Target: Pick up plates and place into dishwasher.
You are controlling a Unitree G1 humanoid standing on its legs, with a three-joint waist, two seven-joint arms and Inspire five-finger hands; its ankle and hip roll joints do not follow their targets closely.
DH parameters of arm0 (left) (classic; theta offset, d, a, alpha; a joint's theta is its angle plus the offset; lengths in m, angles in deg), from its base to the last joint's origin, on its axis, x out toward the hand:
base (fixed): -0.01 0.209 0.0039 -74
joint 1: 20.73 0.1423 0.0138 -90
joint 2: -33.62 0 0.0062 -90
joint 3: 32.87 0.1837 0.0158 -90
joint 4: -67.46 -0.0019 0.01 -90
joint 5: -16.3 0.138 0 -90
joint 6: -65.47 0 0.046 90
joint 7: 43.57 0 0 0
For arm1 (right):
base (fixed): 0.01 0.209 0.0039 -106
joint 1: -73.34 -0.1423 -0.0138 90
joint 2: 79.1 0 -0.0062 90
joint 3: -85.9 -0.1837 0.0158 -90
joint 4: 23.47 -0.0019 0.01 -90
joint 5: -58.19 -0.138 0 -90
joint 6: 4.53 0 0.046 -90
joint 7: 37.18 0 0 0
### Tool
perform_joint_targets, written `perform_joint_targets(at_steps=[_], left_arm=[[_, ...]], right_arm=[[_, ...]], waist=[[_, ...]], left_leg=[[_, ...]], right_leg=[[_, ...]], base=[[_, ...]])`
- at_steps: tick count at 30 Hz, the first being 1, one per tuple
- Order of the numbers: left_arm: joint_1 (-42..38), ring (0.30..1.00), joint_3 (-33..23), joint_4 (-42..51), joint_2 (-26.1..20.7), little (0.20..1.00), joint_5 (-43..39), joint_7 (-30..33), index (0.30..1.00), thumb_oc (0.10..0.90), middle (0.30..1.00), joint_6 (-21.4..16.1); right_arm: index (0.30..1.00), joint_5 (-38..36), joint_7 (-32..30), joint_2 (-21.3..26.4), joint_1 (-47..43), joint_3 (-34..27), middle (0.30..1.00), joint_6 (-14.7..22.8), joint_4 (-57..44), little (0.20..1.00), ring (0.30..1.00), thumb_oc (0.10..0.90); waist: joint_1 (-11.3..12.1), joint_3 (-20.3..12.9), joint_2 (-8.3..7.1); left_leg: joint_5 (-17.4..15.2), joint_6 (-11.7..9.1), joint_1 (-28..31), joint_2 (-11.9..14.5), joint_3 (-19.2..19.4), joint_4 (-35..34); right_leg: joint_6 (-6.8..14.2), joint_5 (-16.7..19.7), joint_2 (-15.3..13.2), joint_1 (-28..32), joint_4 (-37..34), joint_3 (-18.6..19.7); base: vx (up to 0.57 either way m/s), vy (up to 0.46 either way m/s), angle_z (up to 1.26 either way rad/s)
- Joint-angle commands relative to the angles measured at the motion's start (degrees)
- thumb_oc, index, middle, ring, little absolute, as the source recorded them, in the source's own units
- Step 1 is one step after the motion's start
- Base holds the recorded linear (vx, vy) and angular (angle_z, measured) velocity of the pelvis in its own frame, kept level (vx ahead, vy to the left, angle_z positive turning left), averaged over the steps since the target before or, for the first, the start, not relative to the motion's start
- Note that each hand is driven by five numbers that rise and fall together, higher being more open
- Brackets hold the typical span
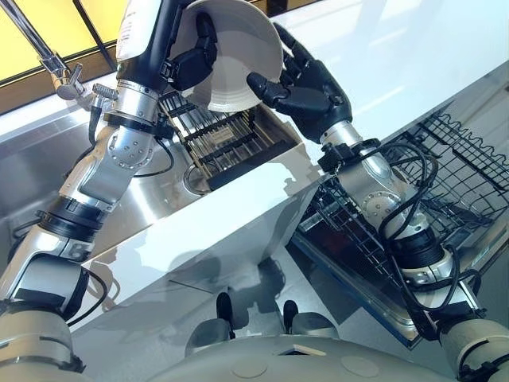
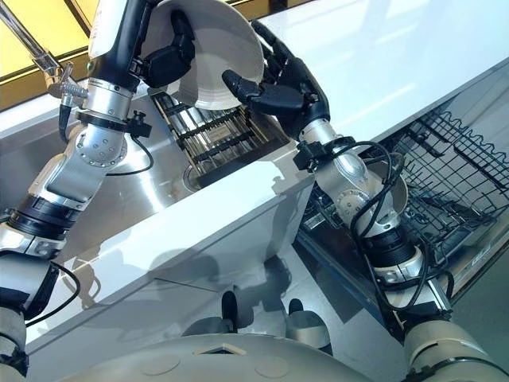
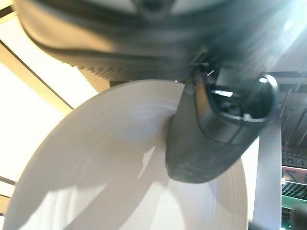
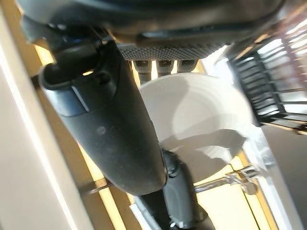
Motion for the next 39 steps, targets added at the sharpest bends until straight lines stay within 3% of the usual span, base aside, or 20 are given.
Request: perform_joint_targets(at_steps=[1,3,4,6,13,21,27,28,29,31,34,37,39], left_arm=[[-5.73,0.300,-0.28,-0.48,1.23,0.200,-3.25,0.95,0.300,0.100,0.300,-4.46],[-5.74,0.300,0.21,0.02,1.83,0.200,-3.60,0.35,0.300,0.100,0.300,-4.26],[-5.73,0.300,0.75,0.44,2.21,0.200,-3.47,0.03,0.300,0.100,0.300,-4.29],[-5.74,0.300,1.36,0.82,2.73,0.200,-4.57,-0.92,0.300,0.100,0.300,-4.41],[-4.55,0.300,3.03,2.84,6.20,0.200,-13.39,-8.87,0.300,0.100,0.300,-4.32],[-0.93,0.300,4.51,3.76,9.70,0.200,-18.87,-14.46,0.300,0.100,0.300,3.05],[1.34,0.300,4.42,0.87,10.91,0.200,-23.55,-17.23,0.300,0.100,0.300,5.95],[1.73,0.808,4.26,0.59,11.18,0.793,-24.76,-17.41,0.808,0.693,0.808,6.96],[2.02,0.900,4.09,0.16,11.54,0.900,-26.14,-17.34,0.900,0.800,0.900,7.75],[2.57,0.900,3.18,-0.58,11.66,0.900,-29.79,-17.59,0.900,0.800,0.900,8.66],[3.13,0.900,0.09,-1.21,11.16,0.900,-34.54,-17.04,0.900,0.800,0.900,9.86],[2.75,0.900,-3.98,-1.51,9.40,0.900,-34.53,-16.11,0.900,0.800,0.900,11.46],[2.25,0.900,-6.30,-1.65,6.74,0.900,-34.50,-15.88,0.900,0.800,0.900,12.82]], right_arm=[[0.900,-3.56,1.19,-3.56,-4.35,0.82,0.900,3.46,-0.73,0.900,0.900,0.800],[0.900,-4.16,0.81,-3.99,-4.46,1.02,0.900,3.52,-0.46,0.900,0.900,0.800],[0.804,-4.35,0.42,-4.35,-4.42,1.16,0.804,3.43,-0.57,0.787,0.804,0.687],[0.300,-4.89,-0.18,-4.73,-4.54,1.30,0.300,3.64,-0.53,0.200,0.300,0.100],[0.300,-3.69,-1.21,-6.62,-3.58,1.39,0.300,6.10,-0.41,0.200,0.300,0.100],[0.300,-2.65,-3.62,-7.32,-3.45,1.65,0.300,8.47,-0.99,0.200,0.300,0.100],[0.300,-3.08,-4.15,-6.34,-3.68,0.94,0.300,8.80,-0.21,0.200,0.300,0.100],[0.300,-2.72,-4.57,-6.30,-3.58,0.89,0.300,9.36,-0.11,0.200,0.300,0.100],[0.300,-1.80,-4.85,-6.32,-3.42,0.72,0.300,10.05,0.13,0.200,0.300,0.100],[0.300,1.30,-6.48,-5.55,-3.61,0.16,0.300,12.22,0.40,0.200,0.300,0.100],[0.300,20.14,-13.23,-3.01,-5.83,-2.24,0.300,17.93,0.93,0.200,0.300,0.100],[0.300,42.33,-23.10,2.78,-9.51,-6.89,0.300,18.18,2.82,0.200,0.300,0.100],[0.300,49.49,-27.22,8.77,-10.15,-10.23,0.300,17.04,5.21,0.200,0.300,0.100]], waist=[[0.56,-9.87,-0.12],[0.63,-9.76,-0.21],[0.66,-9.67,-0.26],[0.70,-9.58,-0.30],[1.04,-9.17,-0.39],[1.93,-8.25,-0.57],[2.22,-8.06,-0.62],[2.27,-8.03,-0.61],[2.30,-7.99,-0.60],[2.37,-7.89,-0.61],[2.54,-7.76,-0.57],[2.51,-7.78,-0.17],[2.33,-8.02,0.18]], left_leg=[[-7.81,0.25,0.69,-2.62,2.74,0.55],[-7.89,0.34,0.77,-2.70,2.65,0.59],[-7.95,0.40,0.83,-2.73,2.59,0.60],[-7.96,0.46,0.88,-2.76,2.52,0.59],[-8.16,0.63,0.98,-3.02,1.90,0.65],[-8.17,0.68,0.90,-3.39,1.39,0.63],[-8.03,0.81,0.77,-3.27,1.27,0.74],[-7.99,0.79,0.74,-3.21,1.27,0.78],[-7.96,0.77,0.76,-3.18,1.20,0.81],[-7.94,0.68,0.83,-3.14,1.07,0.77],[-7.99,0.51,0.90,-2.94,1.11,0.78],[-8.23,0.45,1.20,-2.87,1.03,0.75],[-8.23,0.29,1.28,-2.79,0.95,0.69]], right_leg=[[3.29,-5.81,2.88,-5.62,8.07,-2.49],[3.26,-5.79,2.86,-5.47,7.96,-2.53],[3.25,-5.81,2.90,-5.43,7.95,-2.56],[3.23,-5.78,2.92,-5.40,7.91,-2.60],[3.16,-5.78,3.09,-5.10,7.69,-2.49],[3.17,-4.70,3.11,-4.54,5.88,-3.06],[3.00,-4.99,3.30,-4.64,6.38,-3.28],[2.97,-5.06,3.32,-4.64,6.50,-3.31],[2.95,-5.08,3.34,-4.63,6.57,-3.32],[2.93,-5.06,3.41,-4.54,6.54,-3.39],[2.87,-5.01,3.46,-4.49,6.49,-3.53],[2.76,-5.22,3.58,-4.34,6.66,-3.54],[2.82,-5.34,3.60,-4.35,6.76,-3.62]], base=[[0.00,0.000,0.00],[0.00,0.000,0.00],[0.00,0.000,0.00],[0.00,0.000,0.00],[0.00,0.000,0.00],[0.00,0.000,0.00],[0.00,-0.010,0.00],[0.00,0.000,0.00],[0.00,0.000,0.00],[0.00,0.000,0.00],[0.00,0.000,0.00],[0.01,-0.005,0.00],[0.02,-0.008,0.00]])
